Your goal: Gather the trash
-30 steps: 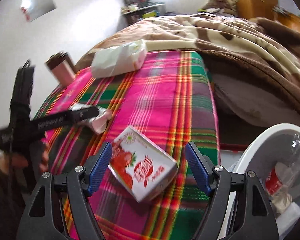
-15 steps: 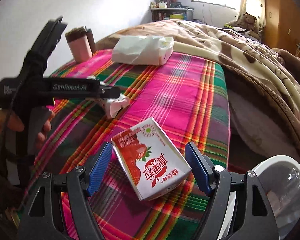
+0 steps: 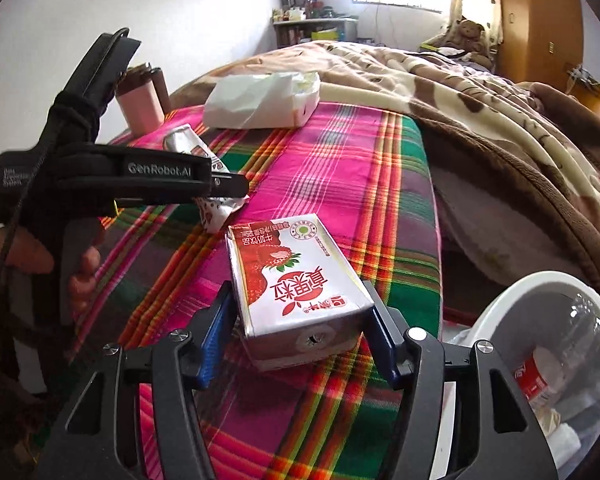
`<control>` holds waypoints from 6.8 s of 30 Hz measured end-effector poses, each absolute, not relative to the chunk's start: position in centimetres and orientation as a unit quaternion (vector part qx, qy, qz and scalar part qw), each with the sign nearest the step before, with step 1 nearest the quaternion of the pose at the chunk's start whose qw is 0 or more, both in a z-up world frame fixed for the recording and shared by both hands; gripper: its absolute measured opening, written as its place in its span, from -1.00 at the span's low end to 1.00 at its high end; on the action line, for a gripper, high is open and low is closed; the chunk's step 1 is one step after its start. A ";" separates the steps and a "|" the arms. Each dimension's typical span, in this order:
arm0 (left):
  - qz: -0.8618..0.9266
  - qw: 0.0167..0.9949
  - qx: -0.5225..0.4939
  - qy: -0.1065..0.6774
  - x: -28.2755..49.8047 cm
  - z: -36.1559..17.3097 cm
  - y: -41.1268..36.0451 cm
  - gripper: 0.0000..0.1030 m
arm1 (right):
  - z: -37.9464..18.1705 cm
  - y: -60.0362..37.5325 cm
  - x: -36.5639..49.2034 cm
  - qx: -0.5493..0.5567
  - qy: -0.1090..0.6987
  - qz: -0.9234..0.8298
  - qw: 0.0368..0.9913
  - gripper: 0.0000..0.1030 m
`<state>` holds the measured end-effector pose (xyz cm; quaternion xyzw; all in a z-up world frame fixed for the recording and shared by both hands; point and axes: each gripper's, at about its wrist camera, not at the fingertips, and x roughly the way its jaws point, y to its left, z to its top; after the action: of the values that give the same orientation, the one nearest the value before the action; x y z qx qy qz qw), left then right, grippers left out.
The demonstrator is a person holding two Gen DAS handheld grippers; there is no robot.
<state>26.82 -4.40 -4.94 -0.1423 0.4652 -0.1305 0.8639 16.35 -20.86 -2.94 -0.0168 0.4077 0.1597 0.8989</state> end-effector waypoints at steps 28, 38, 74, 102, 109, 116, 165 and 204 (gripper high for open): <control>-0.155 0.897 -0.078 0.406 18.8 -1.2 -5.1 -0.41 | -0.3 -23.2 11.8 0.067 0.349 0.111 0.928 0.19; -0.186 0.905 -0.061 0.378 15.7 0.9 -7.1 -0.41 | 0.7 -24.9 9.7 0.081 0.328 0.085 0.937 0.19; -0.304 0.881 0.047 0.359 12.0 1.6 -23.3 -0.41 | -0.2 -37.0 5.9 0.127 0.326 -0.092 0.932 0.19; -0.318 0.869 0.056 0.376 11.9 0.5 -25.9 0.24 | -1.2 -38.1 5.6 0.125 0.347 -0.116 0.922 0.19; -0.310 0.876 0.053 0.365 10.8 1.2 -24.5 0.32 | -0.6 -37.0 4.7 0.122 0.337 -0.114 0.927 0.19; -0.296 0.888 0.045 0.350 9.6 1.9 -22.3 0.44 | 0.0 -35.6 3.8 0.120 0.324 -0.114 0.932 0.19; -0.168 0.940 0.052 0.292 3.9 1.4 -13.7 0.61 | 0.4 -28.2 0.4 0.093 0.270 -0.120 0.951 0.31; -0.168 0.940 0.050 0.291 3.8 1.6 -13.7 0.61 | 0.4 -27.8 0.3 0.093 0.272 -0.117 0.951 0.31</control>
<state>3.75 -13.69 1.62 0.0501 0.2915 -0.1676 0.9405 0.28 -27.79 0.35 0.0925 0.2716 -0.1170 0.9508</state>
